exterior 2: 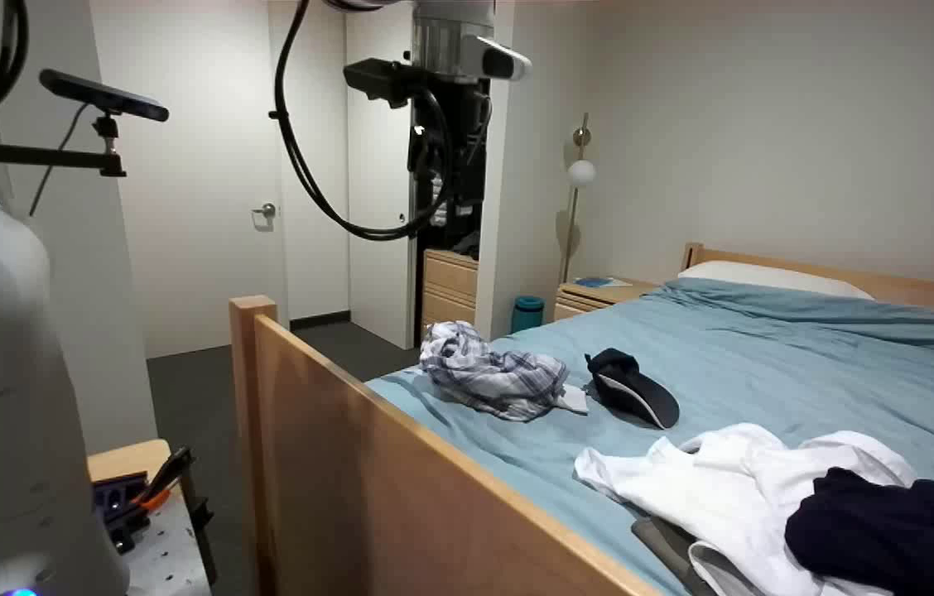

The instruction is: Move the white cloth to the left

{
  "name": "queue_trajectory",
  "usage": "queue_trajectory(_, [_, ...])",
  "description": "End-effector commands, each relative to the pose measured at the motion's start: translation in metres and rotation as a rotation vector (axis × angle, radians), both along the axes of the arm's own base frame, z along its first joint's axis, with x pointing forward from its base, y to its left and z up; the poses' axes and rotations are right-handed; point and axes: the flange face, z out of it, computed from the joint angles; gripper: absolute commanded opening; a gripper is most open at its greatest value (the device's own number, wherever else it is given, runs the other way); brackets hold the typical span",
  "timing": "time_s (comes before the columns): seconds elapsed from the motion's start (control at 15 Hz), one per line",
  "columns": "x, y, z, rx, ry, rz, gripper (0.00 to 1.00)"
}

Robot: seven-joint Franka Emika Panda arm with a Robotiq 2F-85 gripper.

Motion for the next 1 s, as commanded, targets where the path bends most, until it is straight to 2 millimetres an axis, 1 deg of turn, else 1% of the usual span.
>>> queue_trajectory(0.0, [0.000, 0.000, 0.000, 0.000, 0.001, 0.000, 1.00])
queue_trajectory(0.13, [0.010, -0.009, 0.001, 0.002, 0.011, -0.023, 1.00])
queue_trajectory(0.27, [0.026, -0.024, -0.001, 0.007, 0.031, -0.042, 1.00])
queue_trajectory(0.53, [0.068, -0.056, -0.012, 0.012, 0.072, -0.084, 1.00])
queue_trajectory(0.67, [0.093, -0.074, -0.026, 0.032, 0.108, -0.124, 1.00])
queue_trajectory(0.93, [0.139, -0.110, -0.065, 0.062, 0.151, -0.220, 1.00])
